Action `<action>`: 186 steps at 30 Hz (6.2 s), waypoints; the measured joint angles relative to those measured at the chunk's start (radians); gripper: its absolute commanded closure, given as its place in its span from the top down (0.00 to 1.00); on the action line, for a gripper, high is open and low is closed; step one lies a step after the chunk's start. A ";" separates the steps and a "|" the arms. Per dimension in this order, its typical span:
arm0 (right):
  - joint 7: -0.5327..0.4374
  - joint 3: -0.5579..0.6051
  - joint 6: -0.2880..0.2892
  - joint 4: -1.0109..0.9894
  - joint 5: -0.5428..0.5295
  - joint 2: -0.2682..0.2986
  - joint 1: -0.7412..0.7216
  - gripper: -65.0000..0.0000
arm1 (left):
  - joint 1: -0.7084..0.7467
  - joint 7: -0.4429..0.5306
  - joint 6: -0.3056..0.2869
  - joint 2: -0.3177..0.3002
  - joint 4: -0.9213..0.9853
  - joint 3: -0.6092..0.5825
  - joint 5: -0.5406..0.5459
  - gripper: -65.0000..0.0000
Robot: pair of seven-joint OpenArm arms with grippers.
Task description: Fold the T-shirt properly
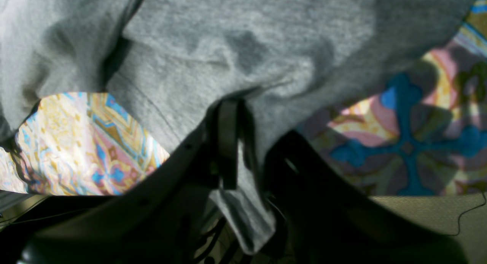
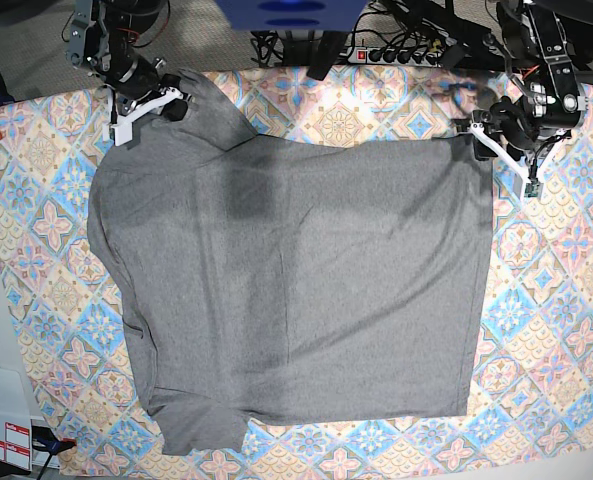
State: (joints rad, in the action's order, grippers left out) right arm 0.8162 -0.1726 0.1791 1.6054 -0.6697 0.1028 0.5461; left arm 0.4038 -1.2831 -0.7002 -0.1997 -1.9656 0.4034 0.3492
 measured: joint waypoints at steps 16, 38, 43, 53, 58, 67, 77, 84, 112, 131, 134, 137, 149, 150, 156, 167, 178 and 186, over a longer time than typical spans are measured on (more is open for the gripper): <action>0.000 0.001 0.000 0.000 0.000 0.000 0.000 0.14 | -0.056 0.000 0.000 0.000 0.000 0.000 0.010 0.50; 0.003 0.001 0.001 0.000 0.000 0.003 -0.003 0.14 | -0.090 -0.013 0.000 0.002 0.003 -0.107 0.004 0.57; 0.000 0.001 0.000 -0.002 0.005 0.003 -0.016 0.14 | -0.160 0.005 0.000 0.000 0.061 -0.108 0.009 0.58; -0.001 0.001 0.000 -0.002 0.004 0.002 -0.016 0.14 | -0.155 -0.002 0.000 0.001 0.097 -0.108 0.008 0.57; -0.001 0.001 0.000 -0.002 0.004 0.005 -0.016 0.14 | -0.157 -0.007 0.000 0.000 0.097 -0.108 0.008 0.57; 0.011 0.004 0.003 -0.005 0.001 0.023 -0.028 0.14 | -0.154 -0.007 0.000 0.026 0.097 -0.107 0.010 0.57; -0.001 0.004 0.001 -0.024 0.000 0.023 -0.050 0.14 | -0.154 -0.007 0.000 0.026 0.097 -0.107 0.010 0.57; -0.001 0.003 0.001 -0.024 0.000 0.023 -0.050 0.14 | -0.154 -0.007 0.000 0.026 0.097 -0.107 0.010 0.57; 0.018 -0.126 -0.023 0.208 0.035 0.019 0.093 0.14 | -0.122 0.000 0.000 0.026 0.097 -0.108 0.010 0.58; 0.026 -0.317 -0.019 0.213 0.034 0.014 0.183 0.14 | -0.065 0.001 0.000 0.026 0.097 -0.108 0.010 0.58; 0.016 -0.318 -0.016 0.214 0.034 0.018 0.197 0.14 | -0.063 0.001 0.000 0.026 0.097 -0.108 0.011 0.58; 0.017 -0.320 -0.016 0.214 0.034 0.017 0.229 0.14 | -0.058 0.000 0.000 0.026 0.097 -0.108 0.010 0.58; 0.018 -0.370 -0.010 0.176 0.029 0.015 0.283 0.14 | 0.013 0.100 0.000 0.020 0.096 -0.211 0.000 0.57; 0.015 -0.370 -0.012 0.156 0.027 0.014 0.283 0.14 | 0.027 0.110 0.000 0.019 0.096 -0.216 -0.001 0.57; 0.014 -0.370 -0.016 0.062 0.033 0.014 0.279 0.14 | 0.087 0.174 0.000 0.016 0.096 -0.249 0.000 0.57; -0.091 -0.263 -0.008 -0.115 0.146 -0.001 0.272 0.14 | 0.130 0.187 0.000 0.017 0.096 -0.249 0.003 0.57; -0.119 -0.265 -0.019 -0.378 0.223 0.002 0.132 0.14 | 0.150 0.191 0.000 0.011 0.096 -0.271 0.002 0.57; -0.168 -0.265 -0.008 -0.409 0.265 0.001 0.094 0.14 | 0.186 0.246 0.000 -0.011 0.095 -0.361 0.000 0.57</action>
State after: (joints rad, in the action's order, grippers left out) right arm 0.6483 -0.4374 0.1707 1.1965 -0.4049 0.1040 0.6403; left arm 0.5900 -1.0374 -0.7002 -0.2111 -1.8702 0.0425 0.3489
